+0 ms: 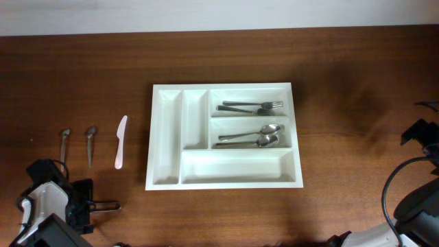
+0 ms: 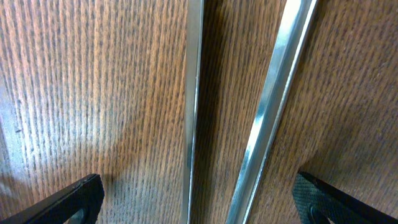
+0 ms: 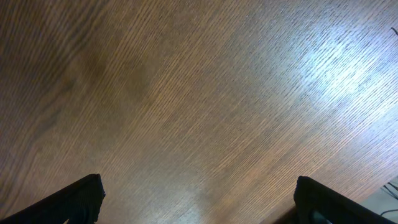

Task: Pack container
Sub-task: 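Close the left gripper on the silver tongs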

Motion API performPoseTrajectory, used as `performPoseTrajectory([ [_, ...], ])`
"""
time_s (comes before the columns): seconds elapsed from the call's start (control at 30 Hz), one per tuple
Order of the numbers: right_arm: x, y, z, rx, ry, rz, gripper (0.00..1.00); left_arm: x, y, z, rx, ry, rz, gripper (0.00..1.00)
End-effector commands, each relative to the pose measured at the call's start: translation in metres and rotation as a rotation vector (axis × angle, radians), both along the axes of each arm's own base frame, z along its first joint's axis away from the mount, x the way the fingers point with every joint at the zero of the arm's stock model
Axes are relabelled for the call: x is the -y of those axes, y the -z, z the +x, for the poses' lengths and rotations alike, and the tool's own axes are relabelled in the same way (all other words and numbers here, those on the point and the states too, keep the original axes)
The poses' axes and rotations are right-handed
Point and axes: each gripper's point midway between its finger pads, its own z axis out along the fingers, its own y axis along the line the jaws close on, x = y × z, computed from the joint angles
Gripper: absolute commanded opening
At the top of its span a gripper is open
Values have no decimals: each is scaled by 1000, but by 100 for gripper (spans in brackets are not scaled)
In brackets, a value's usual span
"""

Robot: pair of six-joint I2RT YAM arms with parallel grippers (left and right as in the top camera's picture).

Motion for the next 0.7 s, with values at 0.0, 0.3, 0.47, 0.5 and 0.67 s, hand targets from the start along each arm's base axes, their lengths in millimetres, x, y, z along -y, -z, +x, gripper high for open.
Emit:
performPoseTrajectory([
  [0.0,-2,3,0,-5,-2,8,99,0,4,-10,-34,-23,10,99],
  [0.3,-2,3,0,-5,-2,8,99,-2,4,-11,-42,-23,20,99],
  [0.47,-2,3,0,-5,-2,9,99,1,4,-14,-55,-23,8,99],
  [0.5,-2,3,0,-5,-2,8,99,2,4,-15,-58,-23,6,99],
  [0.67,-2,3,0,-5,-2,8,99,5,5,-18,-68,-22,-10,99],
])
